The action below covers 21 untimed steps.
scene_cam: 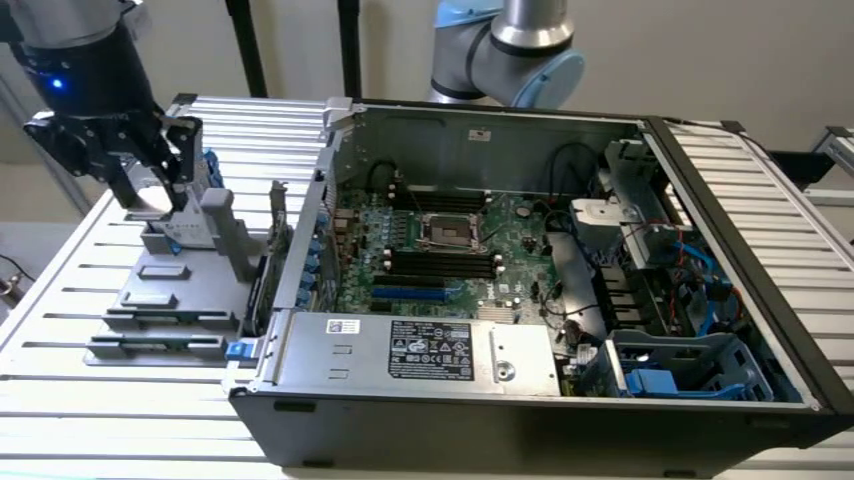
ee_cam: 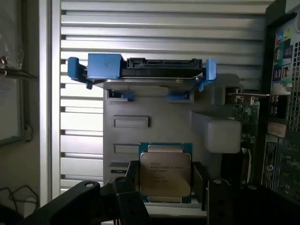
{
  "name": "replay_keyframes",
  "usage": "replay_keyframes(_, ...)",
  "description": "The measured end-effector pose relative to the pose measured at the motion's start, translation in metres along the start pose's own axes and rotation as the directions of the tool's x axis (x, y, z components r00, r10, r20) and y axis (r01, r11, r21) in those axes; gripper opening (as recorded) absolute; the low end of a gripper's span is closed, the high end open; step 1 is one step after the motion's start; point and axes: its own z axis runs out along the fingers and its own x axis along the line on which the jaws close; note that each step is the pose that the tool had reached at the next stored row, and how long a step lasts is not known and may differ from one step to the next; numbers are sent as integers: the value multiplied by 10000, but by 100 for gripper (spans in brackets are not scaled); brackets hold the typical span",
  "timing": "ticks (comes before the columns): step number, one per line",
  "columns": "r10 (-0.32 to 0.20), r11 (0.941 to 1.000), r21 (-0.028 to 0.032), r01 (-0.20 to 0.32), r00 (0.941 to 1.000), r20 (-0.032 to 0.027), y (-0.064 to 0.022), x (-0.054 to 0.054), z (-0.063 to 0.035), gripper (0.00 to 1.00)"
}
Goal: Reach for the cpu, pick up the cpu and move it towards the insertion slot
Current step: 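Pick up the cpu and move it towards the insertion slot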
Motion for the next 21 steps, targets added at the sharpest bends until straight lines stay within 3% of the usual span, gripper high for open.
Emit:
replay_keyframes(9,-3,9999,-116,2,10000,-60,-5,-400,-376,55)
replay_keyframes(21,-16,9989,-476,13,10000,-67,-17,-940,-576,55)
